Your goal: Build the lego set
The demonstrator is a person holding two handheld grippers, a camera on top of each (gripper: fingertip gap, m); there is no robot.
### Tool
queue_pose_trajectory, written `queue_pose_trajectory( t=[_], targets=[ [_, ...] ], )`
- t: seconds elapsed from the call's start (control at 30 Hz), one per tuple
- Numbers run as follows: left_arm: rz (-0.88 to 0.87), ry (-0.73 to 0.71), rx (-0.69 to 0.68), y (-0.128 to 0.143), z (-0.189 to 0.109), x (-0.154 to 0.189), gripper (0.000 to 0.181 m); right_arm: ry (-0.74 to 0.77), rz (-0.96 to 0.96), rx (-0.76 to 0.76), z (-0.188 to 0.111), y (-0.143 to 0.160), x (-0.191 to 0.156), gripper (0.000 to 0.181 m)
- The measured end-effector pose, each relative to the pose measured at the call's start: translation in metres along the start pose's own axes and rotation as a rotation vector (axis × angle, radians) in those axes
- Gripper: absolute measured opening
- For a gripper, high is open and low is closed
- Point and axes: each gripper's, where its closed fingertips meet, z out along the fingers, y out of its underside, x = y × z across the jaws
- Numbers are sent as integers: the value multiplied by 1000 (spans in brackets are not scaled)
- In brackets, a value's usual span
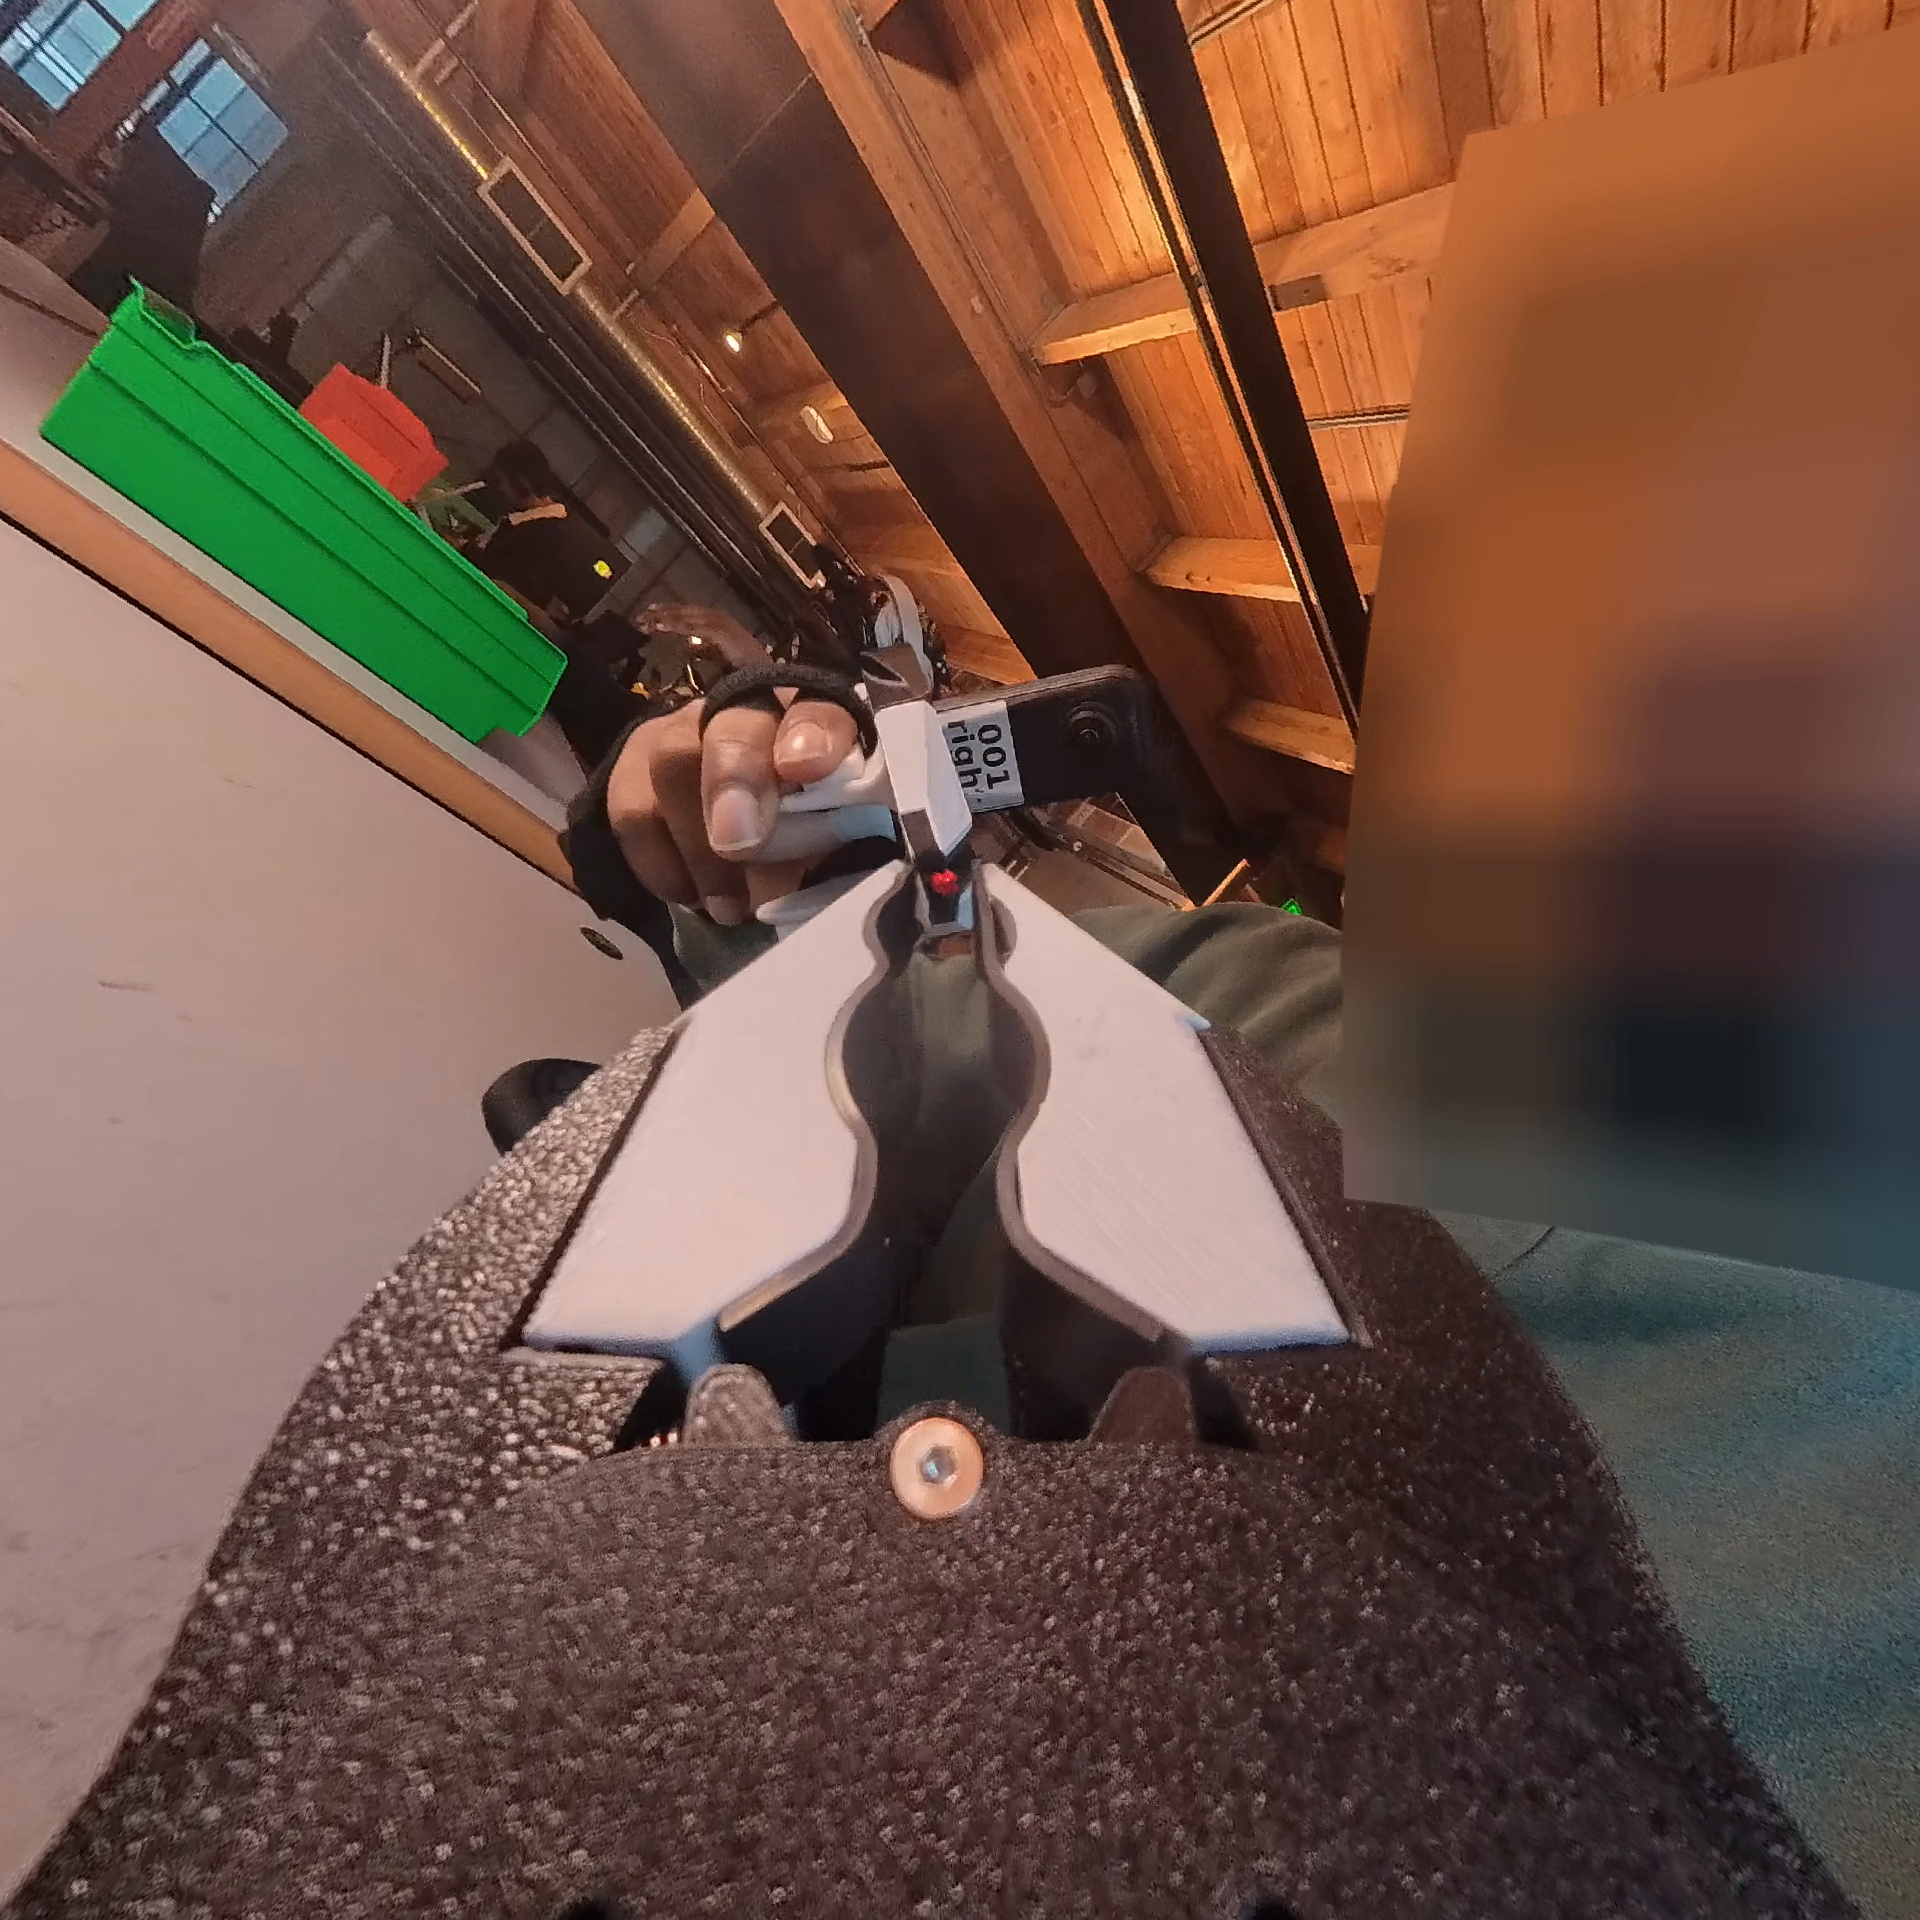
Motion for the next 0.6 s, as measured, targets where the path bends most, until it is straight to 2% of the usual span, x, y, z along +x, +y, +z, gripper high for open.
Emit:
queue_pose_trajectory(
  t=[0.03,0.13,0.27,0.33,0.43,0.6],
  targets=[
    [25,-16,8,-4,-3,0,15,-4,30,11,-2,-1,1,2],
    [142,-132,-8,-14,-14,-4,25,-4,109,43,-10,2,1,2],
    [353,-400,-194,-6,-34,-20,27,13,201,53,-18,12,-3,2],
    [444,-533,-321,6,-50,-29,27,19,240,45,-22,21,-9,2],
    [491,-693,-521,33,-78,-45,26,16,300,70,-30,27,-20,2],
    [504,-796,-837,84,-113,-69,28,39,373,86,-32,40,-28,2]
  ],
)
